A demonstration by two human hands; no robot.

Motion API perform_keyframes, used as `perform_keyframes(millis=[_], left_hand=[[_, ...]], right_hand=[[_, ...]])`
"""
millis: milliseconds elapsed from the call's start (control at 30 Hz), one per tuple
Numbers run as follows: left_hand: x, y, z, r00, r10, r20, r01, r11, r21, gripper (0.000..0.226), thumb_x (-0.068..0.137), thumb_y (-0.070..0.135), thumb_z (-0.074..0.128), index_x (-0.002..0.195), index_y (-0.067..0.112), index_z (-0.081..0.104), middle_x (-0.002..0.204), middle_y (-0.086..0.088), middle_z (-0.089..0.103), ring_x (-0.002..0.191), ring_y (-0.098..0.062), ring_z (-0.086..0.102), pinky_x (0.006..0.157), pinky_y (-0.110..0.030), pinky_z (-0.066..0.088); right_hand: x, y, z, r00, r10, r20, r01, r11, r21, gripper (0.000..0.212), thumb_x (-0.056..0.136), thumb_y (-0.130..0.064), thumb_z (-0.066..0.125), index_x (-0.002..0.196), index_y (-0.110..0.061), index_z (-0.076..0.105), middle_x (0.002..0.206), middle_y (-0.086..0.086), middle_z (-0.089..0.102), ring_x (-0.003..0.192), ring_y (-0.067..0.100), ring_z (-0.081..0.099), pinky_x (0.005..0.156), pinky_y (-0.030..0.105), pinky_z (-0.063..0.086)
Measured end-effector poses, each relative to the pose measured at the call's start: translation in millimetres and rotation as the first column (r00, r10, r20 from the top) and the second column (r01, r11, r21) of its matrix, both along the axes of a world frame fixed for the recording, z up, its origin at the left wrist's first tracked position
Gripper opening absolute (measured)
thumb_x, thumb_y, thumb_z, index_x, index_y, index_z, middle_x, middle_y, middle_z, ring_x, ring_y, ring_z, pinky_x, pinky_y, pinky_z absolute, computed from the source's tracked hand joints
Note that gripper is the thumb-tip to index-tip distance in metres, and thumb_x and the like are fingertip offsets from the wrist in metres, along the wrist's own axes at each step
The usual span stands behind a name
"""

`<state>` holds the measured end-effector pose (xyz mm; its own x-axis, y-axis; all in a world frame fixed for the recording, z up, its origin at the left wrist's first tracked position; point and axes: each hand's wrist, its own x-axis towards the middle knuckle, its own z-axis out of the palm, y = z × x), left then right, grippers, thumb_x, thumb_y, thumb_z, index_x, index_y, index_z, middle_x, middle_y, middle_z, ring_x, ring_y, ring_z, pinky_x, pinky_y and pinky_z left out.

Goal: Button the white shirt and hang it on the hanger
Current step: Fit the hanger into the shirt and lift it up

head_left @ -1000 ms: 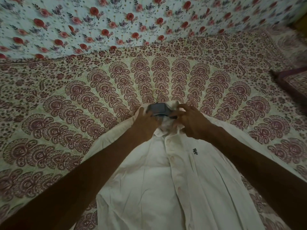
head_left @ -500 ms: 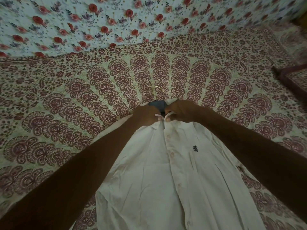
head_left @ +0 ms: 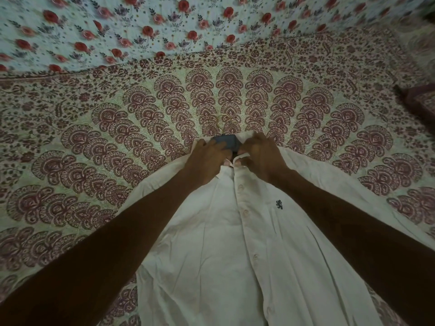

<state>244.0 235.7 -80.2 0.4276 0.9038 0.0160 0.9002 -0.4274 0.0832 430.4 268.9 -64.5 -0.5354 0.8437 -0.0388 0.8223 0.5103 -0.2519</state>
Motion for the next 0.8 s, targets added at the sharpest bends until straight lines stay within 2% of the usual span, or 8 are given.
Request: perform_keyframes(millis=[100, 233, 333, 433, 533, 600, 700, 800], left_hand=[[1.0, 2.2, -1.7, 1.000, 0.027, -0.011, -0.027, 1.000, 0.002, 0.026, 0.084, 0.010, 0.057, 0.108, 0.018, 0.065, 0.109, -0.003, 0.063, 0.107, -0.026, 0.055, 0.084, -0.039, 0.039], [6.0, 9.1, -4.4, 0.999, 0.054, -0.007, -0.054, 0.998, 0.019, 0.011, 0.089, 0.012, 0.054, 0.093, 0.016, 0.064, 0.091, -0.004, 0.069, 0.092, -0.026, 0.063, 0.078, -0.037, 0.042], [11.7, 13.0, -3.6, 0.969, 0.176, 0.175, -0.175, 0.984, -0.023, 0.018, 0.096, 0.019, 0.049, 0.089, 0.019, 0.066, 0.083, -0.005, 0.070, 0.083, -0.027, 0.066, 0.074, -0.035, 0.041], [17.9, 10.7, -0.5, 0.879, 0.269, 0.393, -0.271, 0.961, -0.054, 0.020, 0.097, 0.019, 0.052, 0.084, 0.017, 0.068, 0.074, -0.008, 0.070, 0.073, -0.028, 0.067, 0.070, -0.033, 0.041], [16.2, 10.9, -11.4, 0.866, 0.316, 0.387, -0.287, 0.949, -0.133, 0.026, 0.097, 0.026, 0.050, 0.082, 0.016, 0.069, 0.078, -0.005, 0.070, 0.075, -0.023, 0.066, 0.067, -0.033, 0.048], [16.7, 9.5, -15.5, 0.823, 0.362, 0.437, -0.315, 0.932, -0.180, 0.019, 0.093, 0.018, 0.057, 0.078, 0.012, 0.067, 0.080, -0.007, 0.067, 0.078, -0.024, 0.063, 0.069, -0.034, 0.047], [15.7, 5.4, -9.7, 0.741, 0.422, 0.523, -0.393, 0.903, -0.172, 0.011, 0.083, -0.002, 0.060, 0.084, 0.008, 0.060, 0.090, -0.012, 0.058, 0.086, -0.028, 0.054, 0.075, -0.037, 0.042], [5.7, 15.2, -2.3, 0.764, 0.483, 0.428, -0.434, 0.875, -0.213, 0.009, 0.087, 0.004, 0.059, 0.096, 0.004, 0.058, 0.103, -0.016, 0.054, 0.096, -0.030, 0.051, 0.078, -0.035, 0.037]], right_hand=[[1.4, 0.1, -0.1, 0.999, 0.030, -0.010, -0.031, 0.999, -0.017, 0.021, 0.081, -0.032, 0.073, 0.099, -0.021, 0.074, 0.106, 0.001, 0.071, 0.110, 0.030, 0.052, 0.087, 0.039, 0.041], [5.5, 3.0, 5.5, 0.998, 0.067, -0.021, -0.068, 0.996, -0.059, 0.021, 0.079, -0.036, 0.075, 0.090, -0.018, 0.074, 0.098, 0.004, 0.070, 0.106, 0.031, 0.054, 0.086, 0.042, 0.046], [3.8, 4.4, 11.0, 0.999, 0.030, 0.041, -0.024, 0.992, -0.123, 0.033, 0.081, -0.037, 0.074, 0.107, -0.018, 0.066, 0.113, 0.010, 0.064, 0.111, 0.030, 0.054, 0.092, 0.041, 0.042], [-8.5, 8.0, 9.7, 0.992, -0.010, 0.124, 0.028, 0.989, -0.148, 0.055, 0.079, -0.038, 0.076, 0.121, -0.016, 0.048, 0.116, 0.012, 0.062, 0.108, 0.030, 0.056, 0.091, 0.040, 0.042], [-20.7, 9.7, 3.9, 0.977, -0.039, 0.209, 0.058, 0.995, -0.081, 0.073, 0.069, -0.044, 0.082, 0.124, -0.015, 0.043, 0.123, 0.009, 0.056, 0.115, 0.028, 0.050, 0.094, 0.041, 0.042], [-22.2, 10.3, 2.6, 0.967, -0.063, 0.247, 0.077, 0.996, -0.046, 0.078, 0.064, -0.049, 0.083, 0.123, -0.017, 0.044, 0.125, 0.008, 0.050, 0.116, 0.029, 0.045, 0.095, 0.041, 0.041], [-17.6, 20.4, 4.9, 0.979, -0.092, 0.179, 0.127, 0.973, -0.193, 0.070, 0.066, -0.048, 0.082, 0.120, -0.021, 0.046, 0.123, 0.006, 0.052, 0.118, 0.029, 0.043, 0.097, 0.043, 0.037], [-17.5, 44.8, 12.2, 0.988, -0.102, 0.116, 0.140, 0.906, -0.399, 0.045, 0.088, -0.042, 0.064, 0.124, -0.018, 0.051, 0.117, 0.006, 0.060, 0.113, 0.028, 0.052, 0.096, 0.040, 0.038]])
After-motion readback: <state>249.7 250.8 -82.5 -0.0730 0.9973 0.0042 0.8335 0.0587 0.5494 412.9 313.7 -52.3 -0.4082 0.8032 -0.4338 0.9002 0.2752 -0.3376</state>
